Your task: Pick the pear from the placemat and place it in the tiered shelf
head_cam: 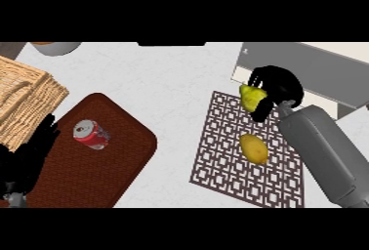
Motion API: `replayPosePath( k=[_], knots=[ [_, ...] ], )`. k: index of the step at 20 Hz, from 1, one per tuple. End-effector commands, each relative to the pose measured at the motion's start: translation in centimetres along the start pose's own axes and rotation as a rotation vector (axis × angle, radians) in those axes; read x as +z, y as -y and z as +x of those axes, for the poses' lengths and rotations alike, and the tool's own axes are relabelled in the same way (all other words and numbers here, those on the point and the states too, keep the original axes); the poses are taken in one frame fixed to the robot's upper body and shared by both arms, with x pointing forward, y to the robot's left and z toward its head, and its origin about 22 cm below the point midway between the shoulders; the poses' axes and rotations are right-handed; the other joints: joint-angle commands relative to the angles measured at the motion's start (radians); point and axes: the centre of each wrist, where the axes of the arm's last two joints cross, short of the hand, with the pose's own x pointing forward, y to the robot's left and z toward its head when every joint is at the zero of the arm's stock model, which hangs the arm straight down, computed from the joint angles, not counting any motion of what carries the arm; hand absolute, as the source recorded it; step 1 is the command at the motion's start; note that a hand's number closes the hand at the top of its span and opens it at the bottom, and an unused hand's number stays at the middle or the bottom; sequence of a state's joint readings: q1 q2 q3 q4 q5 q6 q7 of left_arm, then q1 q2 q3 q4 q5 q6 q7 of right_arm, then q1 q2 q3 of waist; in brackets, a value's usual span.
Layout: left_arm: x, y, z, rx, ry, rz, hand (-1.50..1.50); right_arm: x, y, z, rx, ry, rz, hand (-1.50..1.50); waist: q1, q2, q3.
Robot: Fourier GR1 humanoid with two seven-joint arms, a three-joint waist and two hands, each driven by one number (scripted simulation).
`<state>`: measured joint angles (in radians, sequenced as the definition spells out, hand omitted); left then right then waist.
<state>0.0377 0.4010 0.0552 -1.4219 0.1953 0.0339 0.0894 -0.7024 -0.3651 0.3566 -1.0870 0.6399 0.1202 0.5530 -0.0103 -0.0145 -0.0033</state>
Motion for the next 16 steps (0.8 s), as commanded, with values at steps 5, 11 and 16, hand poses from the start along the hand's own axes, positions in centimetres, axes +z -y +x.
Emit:
replayPosePath(
  k=[5,11,16],
  knots=[
    [-0.4,0.1,-0.3,0.018,0.001,0.016,0.00,7.1,6.5,4.3,-0.106,0.026,-0.244,1.50,-0.016,0.005,0.002],
    [0.4,-1.6,-0.5,0.027,-0.005,0.021,0.00,14.4,8.8,4.6,-0.364,0.055,-0.305,1.50,-0.020,0.002,0.002],
    [0.2,-0.9,0.9,-0.012,0.009,0.013,0.00,18.8,12.8,3.5,-0.436,0.044,-0.411,1.50,-0.004,0.007,0.003]
  ],
)
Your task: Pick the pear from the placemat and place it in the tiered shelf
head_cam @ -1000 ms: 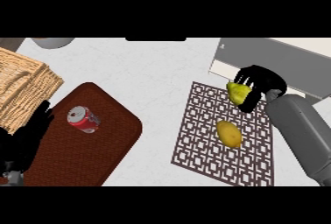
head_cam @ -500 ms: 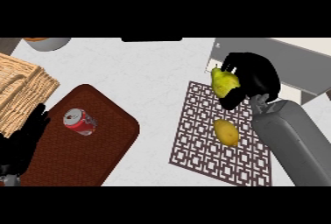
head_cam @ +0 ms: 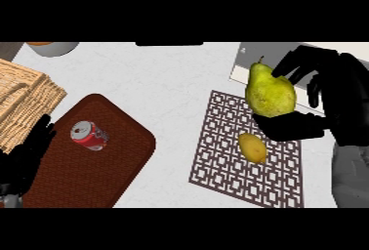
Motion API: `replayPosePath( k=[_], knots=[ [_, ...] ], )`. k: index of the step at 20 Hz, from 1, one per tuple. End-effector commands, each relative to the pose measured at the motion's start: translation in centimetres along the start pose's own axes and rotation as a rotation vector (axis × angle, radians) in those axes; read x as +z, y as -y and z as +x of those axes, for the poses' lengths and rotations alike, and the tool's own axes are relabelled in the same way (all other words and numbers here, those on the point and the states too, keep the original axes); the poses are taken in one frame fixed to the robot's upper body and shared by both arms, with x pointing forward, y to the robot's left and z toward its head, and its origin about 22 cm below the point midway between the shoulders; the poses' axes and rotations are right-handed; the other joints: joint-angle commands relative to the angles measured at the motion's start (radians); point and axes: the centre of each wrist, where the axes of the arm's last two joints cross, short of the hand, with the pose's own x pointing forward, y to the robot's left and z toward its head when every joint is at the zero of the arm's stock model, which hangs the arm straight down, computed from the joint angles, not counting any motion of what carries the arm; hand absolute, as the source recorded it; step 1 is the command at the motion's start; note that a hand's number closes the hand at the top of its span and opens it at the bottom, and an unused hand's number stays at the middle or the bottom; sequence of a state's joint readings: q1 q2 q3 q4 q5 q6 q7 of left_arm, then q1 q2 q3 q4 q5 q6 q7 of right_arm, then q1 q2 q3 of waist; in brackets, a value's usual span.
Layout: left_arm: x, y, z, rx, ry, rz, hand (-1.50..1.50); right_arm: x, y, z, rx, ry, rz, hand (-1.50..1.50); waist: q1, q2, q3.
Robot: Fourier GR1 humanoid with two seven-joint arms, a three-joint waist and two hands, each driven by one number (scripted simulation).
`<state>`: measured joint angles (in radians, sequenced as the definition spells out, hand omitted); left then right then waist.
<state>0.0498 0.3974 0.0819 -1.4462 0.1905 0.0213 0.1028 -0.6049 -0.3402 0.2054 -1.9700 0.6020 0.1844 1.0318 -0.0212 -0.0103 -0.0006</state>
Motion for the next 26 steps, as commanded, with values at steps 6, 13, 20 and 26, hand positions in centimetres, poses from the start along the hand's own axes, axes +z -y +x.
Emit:
replayPosePath(
  k=[6,13,20,26],
  knots=[
    [0.2,0.0,-1.3,-0.005,0.002,-0.022,0.00,2.9,7.7,2.1,-0.098,-0.030,-0.159,1.50,0.018,0.006,-0.001],
    [-1.2,-1.1,0.6,0.002,0.009,-0.021,0.00,0.0,11.1,3.1,0.115,-0.081,-0.318,1.50,0.016,0.007,-0.002],
    [-0.2,-0.3,0.5,-0.011,0.006,-0.033,0.00,-3.5,14.9,3.3,0.140,-0.130,-0.304,1.50,0.029,0.007,-0.001],
    [-0.6,-0.4,0.3,-0.001,0.030,-0.035,0.00,-6.2,16.3,4.2,0.192,-0.169,-0.337,1.50,0.035,0.010,-0.001]
  ],
)
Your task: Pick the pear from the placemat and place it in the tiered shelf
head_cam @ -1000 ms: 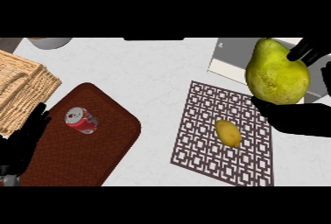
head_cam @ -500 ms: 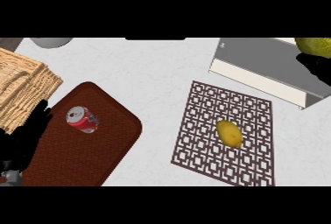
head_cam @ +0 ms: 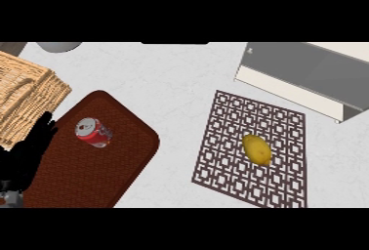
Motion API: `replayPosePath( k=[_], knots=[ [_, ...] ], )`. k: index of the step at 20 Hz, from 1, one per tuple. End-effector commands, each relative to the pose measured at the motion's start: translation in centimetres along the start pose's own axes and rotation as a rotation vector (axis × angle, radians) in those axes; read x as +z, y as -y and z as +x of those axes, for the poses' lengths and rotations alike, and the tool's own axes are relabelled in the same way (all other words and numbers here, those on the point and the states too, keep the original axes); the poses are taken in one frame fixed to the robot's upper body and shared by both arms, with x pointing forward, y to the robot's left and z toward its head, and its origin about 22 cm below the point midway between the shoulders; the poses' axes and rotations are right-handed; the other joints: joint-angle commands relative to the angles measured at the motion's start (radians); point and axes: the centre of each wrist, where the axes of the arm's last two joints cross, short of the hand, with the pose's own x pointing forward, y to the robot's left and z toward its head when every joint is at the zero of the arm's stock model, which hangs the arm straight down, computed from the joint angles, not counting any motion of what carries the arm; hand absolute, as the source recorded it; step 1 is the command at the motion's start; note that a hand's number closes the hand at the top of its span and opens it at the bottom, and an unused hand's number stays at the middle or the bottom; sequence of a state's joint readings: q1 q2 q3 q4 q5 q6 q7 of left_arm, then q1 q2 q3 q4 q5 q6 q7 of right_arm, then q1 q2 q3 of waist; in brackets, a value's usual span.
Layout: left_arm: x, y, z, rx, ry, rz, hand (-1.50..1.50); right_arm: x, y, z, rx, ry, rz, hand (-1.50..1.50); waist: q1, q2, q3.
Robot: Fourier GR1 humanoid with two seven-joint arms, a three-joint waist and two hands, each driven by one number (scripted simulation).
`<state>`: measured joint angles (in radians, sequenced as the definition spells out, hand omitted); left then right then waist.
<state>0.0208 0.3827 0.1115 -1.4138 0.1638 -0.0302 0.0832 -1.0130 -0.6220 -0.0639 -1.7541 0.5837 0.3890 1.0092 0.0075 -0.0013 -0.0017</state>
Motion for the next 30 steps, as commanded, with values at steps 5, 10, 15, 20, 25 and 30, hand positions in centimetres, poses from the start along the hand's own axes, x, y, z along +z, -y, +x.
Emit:
replayPosePath(
  k=[5,10,15,20,25,30],
  knots=[
    [0.4,0.2,-0.8,-0.015,-0.001,-0.003,0.00,-3.9,0.2,-0.8,0.140,-0.149,-0.006,1.50,0.002,0.002,0.000],
    [-0.4,-0.1,-0.1,0.003,-0.022,0.003,0.00,-5.9,-3.8,-5.0,0.139,-0.152,-0.005,1.50,-0.001,0.004,0.002],
    [-0.2,1.7,0.8,0.000,-0.008,-0.003,0.00,-7.4,-4.2,-4.1,0.070,-0.189,-0.005,1.50,0.002,0.002,0.001],
    [-0.7,0.4,-0.6,0.005,0.006,-0.008,0.00,-10.1,-7.0,-7.9,0.112,-0.226,0.036,1.50,0.006,0.006,0.001],
    [-0.1,-0.9,-0.7,0.005,0.009,-0.004,0.00,-10.7,-10.1,-10.2,0.120,-0.299,0.012,-1.50,0.008,0.006,0.001],
    [0.9,2.2,1.0,0.008,0.004,0.010,0.00,-11.1,-10.3,-9.8,0.117,-0.270,0.023,-1.50,0.010,0.002,0.002]
  ],
)
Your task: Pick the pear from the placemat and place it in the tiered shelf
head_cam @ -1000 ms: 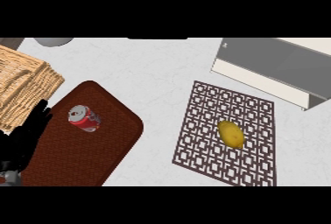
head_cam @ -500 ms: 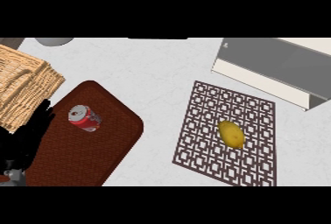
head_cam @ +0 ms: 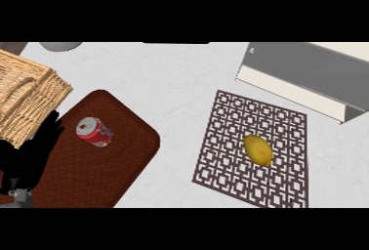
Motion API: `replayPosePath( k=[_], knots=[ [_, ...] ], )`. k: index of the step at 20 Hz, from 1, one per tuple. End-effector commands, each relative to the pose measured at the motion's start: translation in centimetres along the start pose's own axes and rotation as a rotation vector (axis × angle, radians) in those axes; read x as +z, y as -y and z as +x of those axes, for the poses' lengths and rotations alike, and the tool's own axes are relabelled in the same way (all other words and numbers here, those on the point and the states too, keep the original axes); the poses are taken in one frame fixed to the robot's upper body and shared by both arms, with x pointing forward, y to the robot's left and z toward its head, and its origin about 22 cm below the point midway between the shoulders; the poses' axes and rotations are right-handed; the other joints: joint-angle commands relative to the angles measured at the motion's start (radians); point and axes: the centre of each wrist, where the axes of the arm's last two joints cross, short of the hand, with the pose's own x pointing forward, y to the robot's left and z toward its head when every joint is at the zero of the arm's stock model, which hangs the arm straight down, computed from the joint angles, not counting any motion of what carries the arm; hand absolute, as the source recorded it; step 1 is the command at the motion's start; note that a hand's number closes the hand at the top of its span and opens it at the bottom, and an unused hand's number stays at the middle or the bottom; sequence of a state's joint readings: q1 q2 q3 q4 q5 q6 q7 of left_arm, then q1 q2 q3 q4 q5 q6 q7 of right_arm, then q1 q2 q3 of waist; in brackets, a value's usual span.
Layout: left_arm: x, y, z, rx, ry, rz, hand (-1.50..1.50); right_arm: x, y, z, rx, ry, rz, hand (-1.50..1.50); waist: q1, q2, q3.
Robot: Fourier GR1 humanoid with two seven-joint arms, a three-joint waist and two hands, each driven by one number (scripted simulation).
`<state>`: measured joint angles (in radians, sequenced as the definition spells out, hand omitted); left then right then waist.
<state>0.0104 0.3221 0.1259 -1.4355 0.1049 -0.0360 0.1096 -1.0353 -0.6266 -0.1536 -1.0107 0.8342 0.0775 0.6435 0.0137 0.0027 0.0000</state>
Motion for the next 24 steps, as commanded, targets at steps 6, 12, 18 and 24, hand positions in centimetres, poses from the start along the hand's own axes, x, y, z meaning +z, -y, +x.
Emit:
replayPosePath(
  k=[6,12,18,24],
  knots=[
    [0.4,-0.1,0.1,-0.003,0.002,-0.018,0.00,-1.8,0.5,-1.6,-0.206,0.021,-0.025,-1.50,0.001,0.000,0.000],
    [-1.0,-0.4,0.4,-0.013,0.014,0.026,0.00,-1.5,1.7,-1.5,-0.426,-0.027,0.045,-1.50,-0.013,-0.003,0.000],
    [0.9,-2.4,-0.9,0.006,-0.021,0.020,0.00,-0.8,6.9,-5.1,-0.625,-0.014,0.001,-1.50,-0.025,-0.011,0.000],
    [1.3,-0.3,-2.0,0.017,-0.021,0.017,0.00,1.8,15.3,-7.5,-0.716,0.002,-0.068,-1.50,-0.035,-0.014,0.000]
  ],
)
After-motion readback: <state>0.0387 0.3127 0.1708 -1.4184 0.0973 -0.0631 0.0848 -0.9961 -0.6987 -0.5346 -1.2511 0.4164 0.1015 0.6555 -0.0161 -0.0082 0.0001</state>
